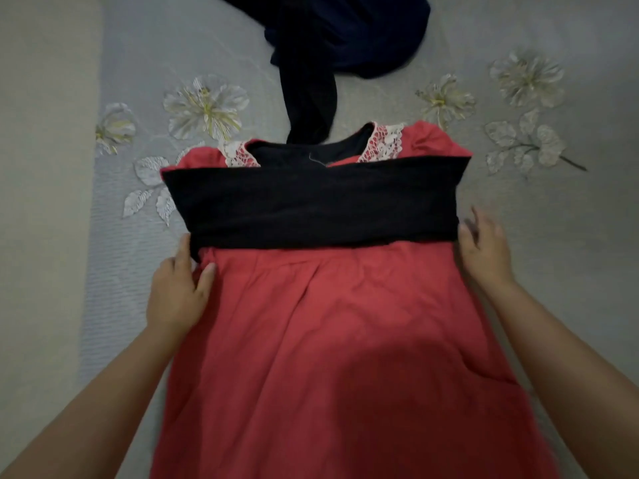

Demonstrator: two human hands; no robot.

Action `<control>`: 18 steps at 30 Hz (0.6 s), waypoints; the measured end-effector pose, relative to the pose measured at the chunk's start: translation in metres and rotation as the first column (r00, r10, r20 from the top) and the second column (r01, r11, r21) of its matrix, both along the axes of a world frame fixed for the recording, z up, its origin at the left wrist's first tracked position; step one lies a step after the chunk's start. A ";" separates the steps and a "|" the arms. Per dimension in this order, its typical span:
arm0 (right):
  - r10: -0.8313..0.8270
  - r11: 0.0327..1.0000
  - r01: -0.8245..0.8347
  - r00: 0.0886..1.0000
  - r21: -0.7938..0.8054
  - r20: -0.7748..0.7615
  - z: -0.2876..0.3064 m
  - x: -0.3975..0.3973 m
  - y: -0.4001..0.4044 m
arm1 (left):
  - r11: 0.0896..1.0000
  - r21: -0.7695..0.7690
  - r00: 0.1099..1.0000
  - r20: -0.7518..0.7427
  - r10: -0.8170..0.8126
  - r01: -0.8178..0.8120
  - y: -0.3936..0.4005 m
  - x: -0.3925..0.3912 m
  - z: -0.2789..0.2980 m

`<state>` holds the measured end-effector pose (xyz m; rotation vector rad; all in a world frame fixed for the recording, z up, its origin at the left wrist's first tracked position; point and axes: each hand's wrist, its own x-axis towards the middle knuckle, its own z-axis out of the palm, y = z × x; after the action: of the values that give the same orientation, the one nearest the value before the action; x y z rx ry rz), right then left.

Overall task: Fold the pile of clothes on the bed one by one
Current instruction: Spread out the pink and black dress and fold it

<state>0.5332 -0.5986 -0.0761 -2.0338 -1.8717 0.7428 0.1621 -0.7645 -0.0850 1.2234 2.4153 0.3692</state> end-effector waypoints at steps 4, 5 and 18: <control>-0.162 0.976 0.155 0.986 -0.153 -0.032 0.001 0.034 -0.094 | 0.979 -0.055 0.962 0.181 0.204 -0.197 -0.053 0.027 0.004; -0.178 0.965 0.172 0.984 -0.198 -0.016 0.002 0.043 -0.118 | 0.971 -0.073 0.948 0.210 0.239 -0.228 -0.067 0.031 0.005; -0.213 0.914 0.189 0.977 -0.359 -0.026 0.011 0.121 -0.249 | 0.906 -0.215 0.818 0.391 0.422 -0.365 -0.252 0.099 0.028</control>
<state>0.6545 -0.8477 -0.0651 -2.3393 -1.5467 1.1421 0.2607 -1.0161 -0.0568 0.4987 2.2365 0.5295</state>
